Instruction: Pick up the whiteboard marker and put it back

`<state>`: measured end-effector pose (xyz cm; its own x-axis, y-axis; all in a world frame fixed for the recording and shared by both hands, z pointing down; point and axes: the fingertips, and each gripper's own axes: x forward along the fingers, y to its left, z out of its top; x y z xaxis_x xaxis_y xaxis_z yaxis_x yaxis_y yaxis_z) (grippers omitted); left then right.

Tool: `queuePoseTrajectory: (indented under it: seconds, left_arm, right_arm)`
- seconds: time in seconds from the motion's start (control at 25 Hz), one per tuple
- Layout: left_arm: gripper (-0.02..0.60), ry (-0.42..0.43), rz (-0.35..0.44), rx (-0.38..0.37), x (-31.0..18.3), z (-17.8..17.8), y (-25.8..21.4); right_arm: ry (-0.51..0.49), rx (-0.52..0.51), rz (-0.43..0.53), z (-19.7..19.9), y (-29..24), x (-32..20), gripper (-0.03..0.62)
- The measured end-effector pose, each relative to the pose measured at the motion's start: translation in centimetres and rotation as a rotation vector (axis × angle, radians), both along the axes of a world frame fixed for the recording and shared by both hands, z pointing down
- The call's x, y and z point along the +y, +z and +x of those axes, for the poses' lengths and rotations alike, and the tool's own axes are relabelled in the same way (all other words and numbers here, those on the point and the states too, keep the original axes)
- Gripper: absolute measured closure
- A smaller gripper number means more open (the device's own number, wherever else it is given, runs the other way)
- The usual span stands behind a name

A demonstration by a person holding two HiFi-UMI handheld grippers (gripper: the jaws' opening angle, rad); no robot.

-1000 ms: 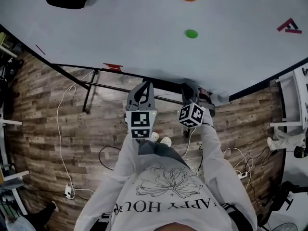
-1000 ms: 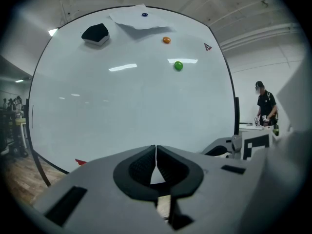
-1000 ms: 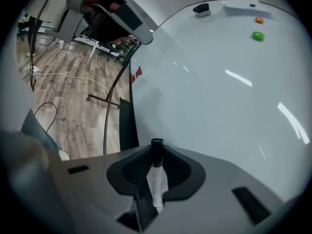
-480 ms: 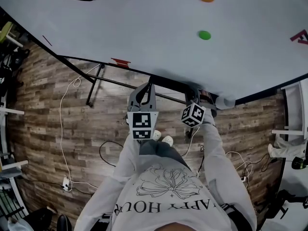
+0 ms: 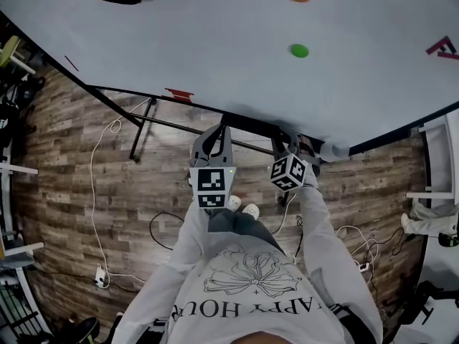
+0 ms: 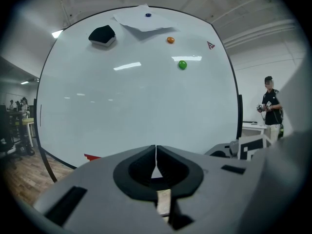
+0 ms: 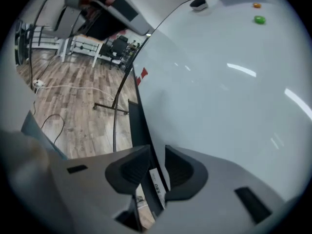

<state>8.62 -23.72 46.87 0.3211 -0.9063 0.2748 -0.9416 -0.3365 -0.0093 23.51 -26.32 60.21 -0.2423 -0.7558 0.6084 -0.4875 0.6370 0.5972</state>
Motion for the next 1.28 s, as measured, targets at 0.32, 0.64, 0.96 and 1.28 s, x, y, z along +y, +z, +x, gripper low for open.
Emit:
queuePoseTrajectory:
  seconds: [0.32, 0.64, 0.96, 1.28]
  left_arm:
    - [0.573, 0.041, 0.037, 0.02, -0.5, 1.9, -1.5]
    - [0.572, 0.086, 0.105, 0.053, -1.4, 3.7, -4.0]
    - [0.573, 0.109, 0.136, 0.075, -1.9, 4.6, -5.7]
    - [0.574, 0.118, 0.153, 0.083, -2.3, 4.7, -6.4]
  right_arm:
    - [0.21, -0.367, 0.144, 1.3, -8.0, 0.3, 0.563]
    - [0.39, -0.596, 0.299, 4.5, -14.5, 1.7, 0.58]
    - [0.515, -0.755, 0.373, 7.5, -17.0, 2.5, 0.582]
    - [0.556, -0.82, 0.405, 8.3, -18.0, 3.0, 0.585]
